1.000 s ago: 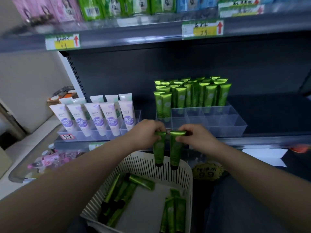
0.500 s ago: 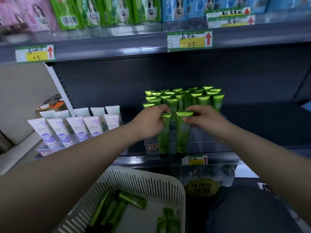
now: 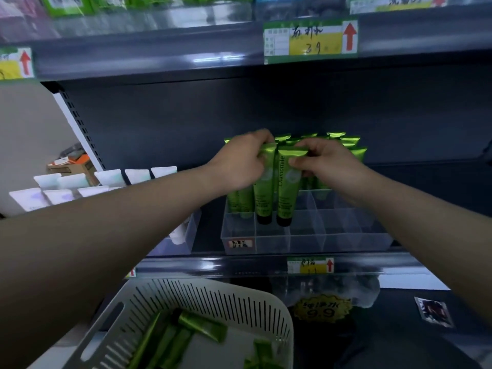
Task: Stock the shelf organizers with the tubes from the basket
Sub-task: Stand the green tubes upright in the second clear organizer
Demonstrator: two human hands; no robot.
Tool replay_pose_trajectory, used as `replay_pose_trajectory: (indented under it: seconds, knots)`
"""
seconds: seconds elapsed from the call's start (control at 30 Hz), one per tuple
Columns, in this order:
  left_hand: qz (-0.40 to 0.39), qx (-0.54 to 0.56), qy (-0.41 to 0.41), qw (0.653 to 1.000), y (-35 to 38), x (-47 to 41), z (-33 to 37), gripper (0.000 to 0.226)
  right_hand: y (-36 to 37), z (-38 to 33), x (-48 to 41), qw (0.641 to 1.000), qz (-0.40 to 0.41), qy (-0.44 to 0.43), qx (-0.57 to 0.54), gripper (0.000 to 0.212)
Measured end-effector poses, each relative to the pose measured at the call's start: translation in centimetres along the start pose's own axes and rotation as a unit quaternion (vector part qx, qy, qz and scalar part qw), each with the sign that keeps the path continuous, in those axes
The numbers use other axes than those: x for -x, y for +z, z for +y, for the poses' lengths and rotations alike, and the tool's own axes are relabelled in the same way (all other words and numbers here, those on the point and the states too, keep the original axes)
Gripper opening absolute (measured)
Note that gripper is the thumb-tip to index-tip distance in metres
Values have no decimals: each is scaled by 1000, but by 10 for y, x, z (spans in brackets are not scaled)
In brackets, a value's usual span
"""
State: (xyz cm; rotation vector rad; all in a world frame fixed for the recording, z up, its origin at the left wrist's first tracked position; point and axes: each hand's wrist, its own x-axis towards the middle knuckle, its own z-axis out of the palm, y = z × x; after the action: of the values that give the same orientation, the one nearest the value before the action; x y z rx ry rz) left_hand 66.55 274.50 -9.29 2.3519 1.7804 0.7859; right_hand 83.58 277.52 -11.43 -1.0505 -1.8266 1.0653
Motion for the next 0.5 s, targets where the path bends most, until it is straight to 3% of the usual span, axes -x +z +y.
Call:
replay_pose_trajectory:
  seconds: [0.5]
  knots:
    - [46,-15,2,999,33,-36,-33,28,7,25,-45,999,35,-38,-5,16]
